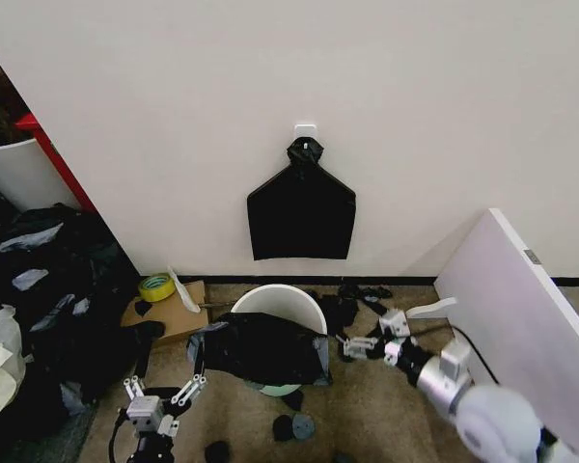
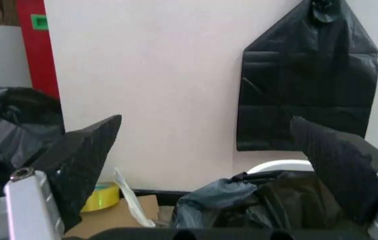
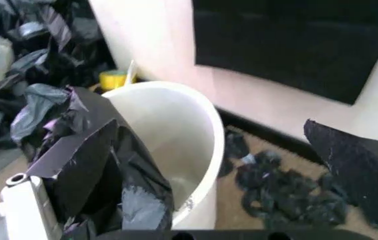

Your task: Place the garbage bag over the trash bin.

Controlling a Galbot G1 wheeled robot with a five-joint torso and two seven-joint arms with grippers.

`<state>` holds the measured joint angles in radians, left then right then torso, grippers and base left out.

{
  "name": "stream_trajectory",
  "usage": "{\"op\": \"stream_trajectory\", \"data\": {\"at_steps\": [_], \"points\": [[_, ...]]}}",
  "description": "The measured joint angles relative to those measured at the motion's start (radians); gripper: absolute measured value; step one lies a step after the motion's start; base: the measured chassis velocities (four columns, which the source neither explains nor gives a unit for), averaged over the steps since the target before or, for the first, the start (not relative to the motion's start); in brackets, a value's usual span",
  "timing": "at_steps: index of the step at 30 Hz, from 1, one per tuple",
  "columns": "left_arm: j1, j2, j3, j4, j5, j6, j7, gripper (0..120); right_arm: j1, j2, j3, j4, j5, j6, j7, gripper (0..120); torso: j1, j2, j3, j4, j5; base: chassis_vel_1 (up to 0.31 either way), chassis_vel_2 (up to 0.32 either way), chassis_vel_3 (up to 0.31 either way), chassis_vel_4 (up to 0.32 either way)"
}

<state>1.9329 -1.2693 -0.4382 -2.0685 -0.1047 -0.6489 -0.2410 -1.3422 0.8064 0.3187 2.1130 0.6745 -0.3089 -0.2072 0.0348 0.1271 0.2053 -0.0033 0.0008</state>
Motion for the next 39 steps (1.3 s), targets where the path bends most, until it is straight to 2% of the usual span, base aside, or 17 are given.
{"op": "stream_trajectory", "data": {"at_steps": [3,9,14,19,23,26,36,39], "points": [[0.026,-0.011,-0.004,-0.009,0.049,-0.006,-0.024,100,0.143,-0.03,-0.078,-0.049,0.049,-0.079,-0.048,100,0.0,0.0,0.0,-0.0001,0.0001,0.0,0.0,0.0,0.0],[0.066,-0.029,-0.006,-0.014,0.129,-0.011,-0.062,100,0.366,-0.029,-0.239,-0.147,0.031,-0.14,-0.114,100,0.0,0.0,0.0,0.0001,-0.0003,0.0,0.0,0.0,0.0],[0.09,-0.042,-0.013,-0.023,0.157,-0.019,-0.066,100,0.529,0.019,-0.369,-0.259,0.018,-0.164,-0.158,100,0.0,0.0,0.0,0.0,-0.0003,0.0,0.0,0.0,0.0],[0.115,-0.058,-0.013,-0.028,0.172,-0.032,-0.066,100,0.683,0.09,-0.502,-0.43,-0.061,-0.112,-0.165,100,0.0,0.0,0.0,0.0001,-0.0001,0.0,0.0,0.0,0.0],[0.128,-0.07,-0.013,-0.025,0.178,-0.042,-0.066,100,0.747,0.123,-0.563,-0.518,-0.078,-0.098,-0.199,100,0.0,0.0,0.0,-0.0003,-0.0004,0.0,0.0,0.0,0.0],[0.132,-0.073,-0.028,-0.015,0.175,-0.046,-0.069,100,0.797,0.161,-0.619,-0.606,-0.143,-0.047,-0.252,100,0.0,0.0,0.0,0.0,-0.0004,0.0,0.0,0.0,0.0],[0.146,-0.083,-0.048,-0.017,0.173,-0.056,-0.07,100,0.879,0.233,-0.69,-0.752,-0.187,0.0,-0.327,100,0.0,0.0,0.0,0.0,-0.0002,0.0,0.0,0.0,0.0],[0.149,-0.091,-0.035,-0.015,0.175,-0.062,-0.071,100,0.921,0.252,-0.713,-0.799,-0.196,0.013,-0.363,93,0.0,0.0,0.0,0.0,-0.0002,0.0,0.0,0.0,0.0]]}}
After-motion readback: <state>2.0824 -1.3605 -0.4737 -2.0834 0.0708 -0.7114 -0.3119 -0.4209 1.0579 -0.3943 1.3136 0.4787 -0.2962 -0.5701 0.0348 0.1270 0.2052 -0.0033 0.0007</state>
